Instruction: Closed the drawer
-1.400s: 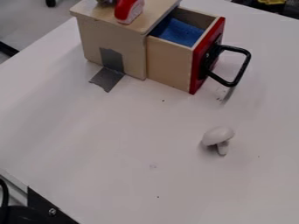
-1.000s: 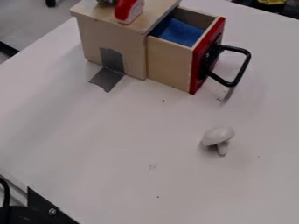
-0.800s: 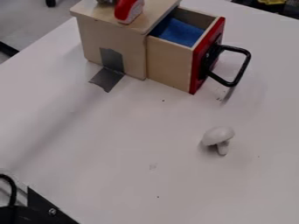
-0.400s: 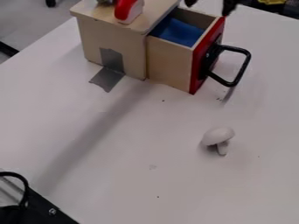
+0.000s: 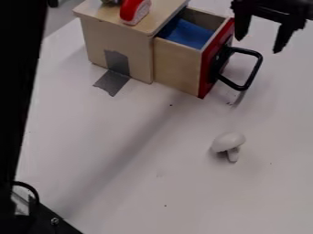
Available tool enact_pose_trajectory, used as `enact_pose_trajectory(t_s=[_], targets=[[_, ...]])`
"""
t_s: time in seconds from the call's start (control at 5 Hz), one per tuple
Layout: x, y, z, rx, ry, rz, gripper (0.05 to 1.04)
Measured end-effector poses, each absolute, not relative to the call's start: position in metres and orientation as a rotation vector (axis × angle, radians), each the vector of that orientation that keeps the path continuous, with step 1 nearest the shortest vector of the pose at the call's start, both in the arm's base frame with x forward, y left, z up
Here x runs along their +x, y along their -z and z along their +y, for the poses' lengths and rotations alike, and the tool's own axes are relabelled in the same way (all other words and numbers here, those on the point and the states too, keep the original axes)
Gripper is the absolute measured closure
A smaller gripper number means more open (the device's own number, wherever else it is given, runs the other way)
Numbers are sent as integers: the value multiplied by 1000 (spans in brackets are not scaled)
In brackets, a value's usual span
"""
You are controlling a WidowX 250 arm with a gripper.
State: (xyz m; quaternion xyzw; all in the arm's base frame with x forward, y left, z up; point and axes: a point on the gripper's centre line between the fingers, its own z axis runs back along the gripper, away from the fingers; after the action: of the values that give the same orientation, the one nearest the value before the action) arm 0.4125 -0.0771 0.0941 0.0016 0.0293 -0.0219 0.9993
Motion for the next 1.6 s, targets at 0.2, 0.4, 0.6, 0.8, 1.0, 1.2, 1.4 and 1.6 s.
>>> enact_pose_trajectory(t_s=[0.2, 0.4, 0.6, 0.8, 1.0, 1.2, 1.4, 1.6], targets=[[416, -66, -81, 14, 30, 114, 84], [415, -42, -76, 51, 22, 162, 84], [414, -30, -69, 99, 21, 181, 133], [413, -26, -65, 124, 24, 178, 416], [412, -24, -65, 135, 32, 179, 713], [413, -24, -58, 150, 7, 180, 910], [410, -22, -51, 163, -2, 192, 956], [410, -20, -29, 175, -43, 204, 963]])
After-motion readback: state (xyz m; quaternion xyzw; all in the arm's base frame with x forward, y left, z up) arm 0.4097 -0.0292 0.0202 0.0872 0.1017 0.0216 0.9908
